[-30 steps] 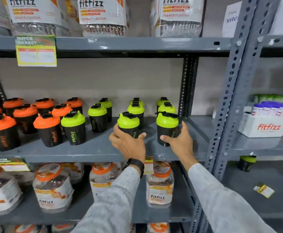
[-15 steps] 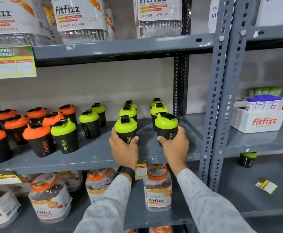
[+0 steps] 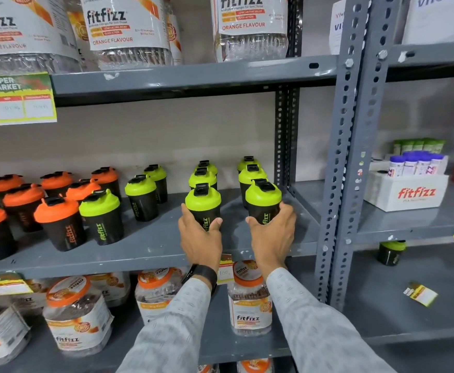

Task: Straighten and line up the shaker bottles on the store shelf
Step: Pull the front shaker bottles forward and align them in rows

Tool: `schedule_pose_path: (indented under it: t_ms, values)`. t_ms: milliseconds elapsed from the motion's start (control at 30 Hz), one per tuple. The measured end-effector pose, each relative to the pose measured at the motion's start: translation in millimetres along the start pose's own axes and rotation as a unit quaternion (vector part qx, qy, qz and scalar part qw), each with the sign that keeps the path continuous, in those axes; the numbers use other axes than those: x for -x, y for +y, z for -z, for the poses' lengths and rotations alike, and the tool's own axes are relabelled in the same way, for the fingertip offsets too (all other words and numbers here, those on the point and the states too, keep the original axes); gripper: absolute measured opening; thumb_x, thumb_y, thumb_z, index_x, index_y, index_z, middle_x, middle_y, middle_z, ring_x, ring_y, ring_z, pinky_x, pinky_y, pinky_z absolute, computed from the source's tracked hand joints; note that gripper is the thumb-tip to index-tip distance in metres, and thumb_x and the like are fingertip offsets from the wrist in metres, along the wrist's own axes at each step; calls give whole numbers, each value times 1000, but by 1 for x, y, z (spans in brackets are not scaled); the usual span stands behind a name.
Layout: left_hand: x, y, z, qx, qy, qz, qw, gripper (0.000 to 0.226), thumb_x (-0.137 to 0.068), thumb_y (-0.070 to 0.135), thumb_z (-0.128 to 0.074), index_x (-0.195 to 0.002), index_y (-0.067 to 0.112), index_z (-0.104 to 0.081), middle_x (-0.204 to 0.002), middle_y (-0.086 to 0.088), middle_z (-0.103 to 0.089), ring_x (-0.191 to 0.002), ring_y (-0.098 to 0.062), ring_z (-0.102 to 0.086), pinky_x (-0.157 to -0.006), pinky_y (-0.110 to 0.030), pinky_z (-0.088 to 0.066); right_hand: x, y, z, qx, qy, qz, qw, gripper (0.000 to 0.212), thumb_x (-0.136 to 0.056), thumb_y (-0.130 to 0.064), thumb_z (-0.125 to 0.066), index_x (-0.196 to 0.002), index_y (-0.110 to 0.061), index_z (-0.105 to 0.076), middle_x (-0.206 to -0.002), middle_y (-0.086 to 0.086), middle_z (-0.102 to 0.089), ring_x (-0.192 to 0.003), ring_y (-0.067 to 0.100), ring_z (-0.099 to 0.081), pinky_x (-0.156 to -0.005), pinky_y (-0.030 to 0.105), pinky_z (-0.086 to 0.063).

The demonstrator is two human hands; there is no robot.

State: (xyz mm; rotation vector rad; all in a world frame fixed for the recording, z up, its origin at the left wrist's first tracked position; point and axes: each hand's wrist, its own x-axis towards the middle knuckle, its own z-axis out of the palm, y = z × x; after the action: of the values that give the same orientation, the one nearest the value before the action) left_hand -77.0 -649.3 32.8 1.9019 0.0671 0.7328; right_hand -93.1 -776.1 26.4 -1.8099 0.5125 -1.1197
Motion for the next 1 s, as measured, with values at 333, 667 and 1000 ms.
schedule_pose_path:
  t_ms: [333, 667, 1000]
  values:
    - [1, -2, -2, -15, 10, -7, 1000, 97, -87, 34, -81, -163, 11, -24, -139, -14, -53, -130, -36, -54, -101, -47, -47, 6, -3, -12, 22, 31, 21, 999, 83, -62, -30, -99, -122, -13, -45, -122, 14, -56, -111, 34, -56, -85, 40, -50]
    - [23, -6, 22, 40, 23, -15, 999, 100, -84, 40, -83, -163, 18, -26, -158, -8, -40, -148, -25, -38, -113, -33, -35, 16, 4, 11, -39, -11, 11, 999, 109, -67, -30, -97, -153, -15, -32, -140, 13, -48, -129, 30, -49, -102, 43, -46]
    - [49, -11, 29, 87, 71, -17, 994, 68, -85, 18, -81, -145, 23, -50, -134, 1, -54, -125, -15, -56, -102, -29, -46, 39, 19, 33, -74, -33, 43, 996, 83, -76, -8, -90, -146, -15, -47, -131, 6, -56, -124, 16, -55, -99, 22, -38]
